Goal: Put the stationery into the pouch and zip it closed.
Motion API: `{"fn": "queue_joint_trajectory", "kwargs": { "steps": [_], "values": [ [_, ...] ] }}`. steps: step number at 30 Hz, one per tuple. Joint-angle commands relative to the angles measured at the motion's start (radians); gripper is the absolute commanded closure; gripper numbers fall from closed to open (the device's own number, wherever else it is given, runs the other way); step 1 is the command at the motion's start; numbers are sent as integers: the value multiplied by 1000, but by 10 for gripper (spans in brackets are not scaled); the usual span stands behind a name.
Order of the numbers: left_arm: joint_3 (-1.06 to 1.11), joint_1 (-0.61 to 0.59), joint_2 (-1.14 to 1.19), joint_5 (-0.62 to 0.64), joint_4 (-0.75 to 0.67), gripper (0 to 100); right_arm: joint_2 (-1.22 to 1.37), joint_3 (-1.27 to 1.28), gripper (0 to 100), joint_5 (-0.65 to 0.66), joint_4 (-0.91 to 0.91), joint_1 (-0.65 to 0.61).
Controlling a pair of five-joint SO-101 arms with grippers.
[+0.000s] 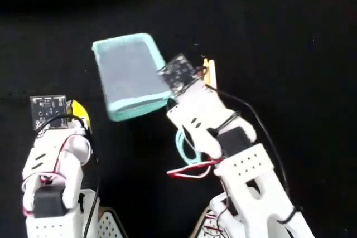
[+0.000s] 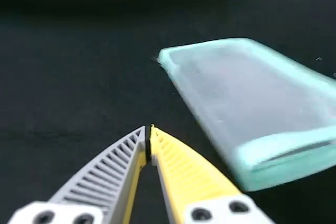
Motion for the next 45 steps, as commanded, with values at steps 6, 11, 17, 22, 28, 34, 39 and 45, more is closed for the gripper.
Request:
{"fn": "queue_joint_trajectory", "kwargs": {
  "steps": [6,11,17,22,28,34,39,45],
  "values": [
    [-317,-15,204,-51,100,967,41,-380,987,29,249,-21],
    [-661,-8,566,-48,247,960,150,-558,987,31,351,-21],
    [-1150,-7,968,40,549,810,266,-731,987,64,453,-21],
    [-1382,42,1155,-11,704,810,312,-754,987,60,454,-21],
    [-1365,113,1189,-11,709,809,312,-751,987,58,459,-21],
    [-1253,134,1180,-11,709,809,317,-754,987,57,460,-20],
    [-1196,127,1180,-12,684,809,318,-754,987,57,460,-20],
    [-1069,133,1183,-6,505,809,314,-754,987,57,460,-21]
  ]
}}
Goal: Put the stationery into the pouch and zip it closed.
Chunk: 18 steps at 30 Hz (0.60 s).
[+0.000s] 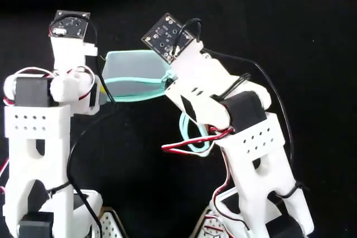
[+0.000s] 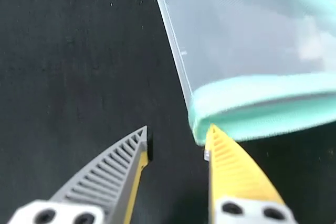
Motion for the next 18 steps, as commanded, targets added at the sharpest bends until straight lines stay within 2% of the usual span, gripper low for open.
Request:
{"fn": "queue_joint_trajectory", "kwargs": {
  "steps": [1,9,15,18],
  "values": [
    [58,10,2,-2,-118,809,-4,-54,987,-2,5,-15],
    [223,2,-6,0,-377,809,-1,-50,987,5,6,-15],
    [243,12,-8,2,-434,815,-1,-50,987,0,6,-15],
    [234,12,-20,2,-433,926,-5,-50,987,0,6,-17]
  ]
}}
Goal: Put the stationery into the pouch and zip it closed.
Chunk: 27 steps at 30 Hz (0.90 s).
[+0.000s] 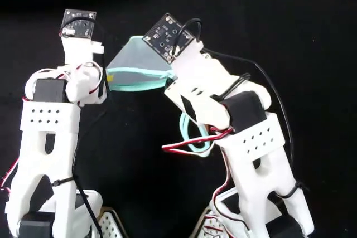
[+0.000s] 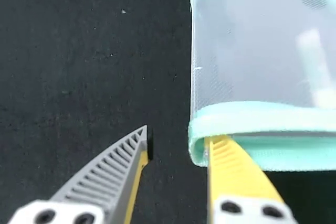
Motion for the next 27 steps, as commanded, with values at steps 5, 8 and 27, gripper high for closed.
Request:
{"fn": "queue_joint_trajectory", "kwargs": {
  "steps": [5,8,27],
  "values": [
    [-28,12,-77,29,-15,942,-5,-54,987,-3,34,-89],
    [-30,12,-107,41,-14,955,-5,-56,987,-3,41,-146],
    [-529,8,-235,-35,537,959,-125,-236,987,-3,203,-160]
  ]
}}
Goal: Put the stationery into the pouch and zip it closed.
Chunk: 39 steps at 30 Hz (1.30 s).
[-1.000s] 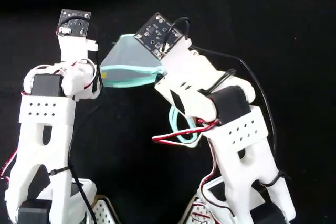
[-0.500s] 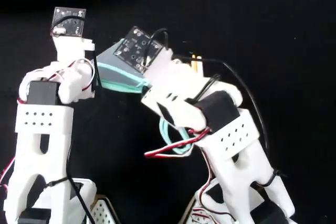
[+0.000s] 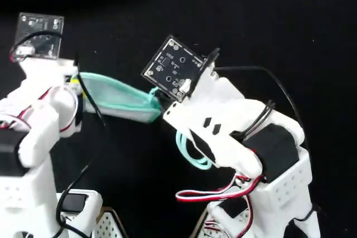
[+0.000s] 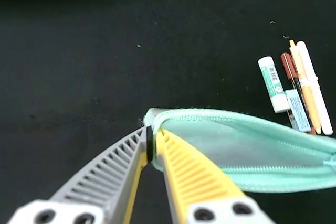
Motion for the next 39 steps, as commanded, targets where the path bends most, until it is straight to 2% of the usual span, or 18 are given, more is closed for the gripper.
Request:
{"fn": "queue_joint_trajectory", "kwargs": {
  "steps": [1,6,11,16,22,25,30,35,39],
  "values": [
    [-64,2,44,-20,35,959,4,-15,987,-3,2,-12],
    [28,8,216,-20,34,960,61,-12,987,-3,3,-11],
    [12,2,319,-38,34,945,79,-10,987,-3,9,-11],
    [12,-1,298,-69,34,874,79,-10,987,-3,11,-11],
    [12,1,213,-66,34,973,79,-10,986,-3,11,-11],
    [13,1,170,-66,32,970,77,-21,963,-3,40,-12],
    [21,1,130,-66,32,970,35,-137,833,5,178,-15],
    [27,1,130,-64,29,970,-90,-236,848,-3,199,-14],
    [114,-1,123,-54,-26,970,-170,-214,851,-28,203,5]
  ]
}}
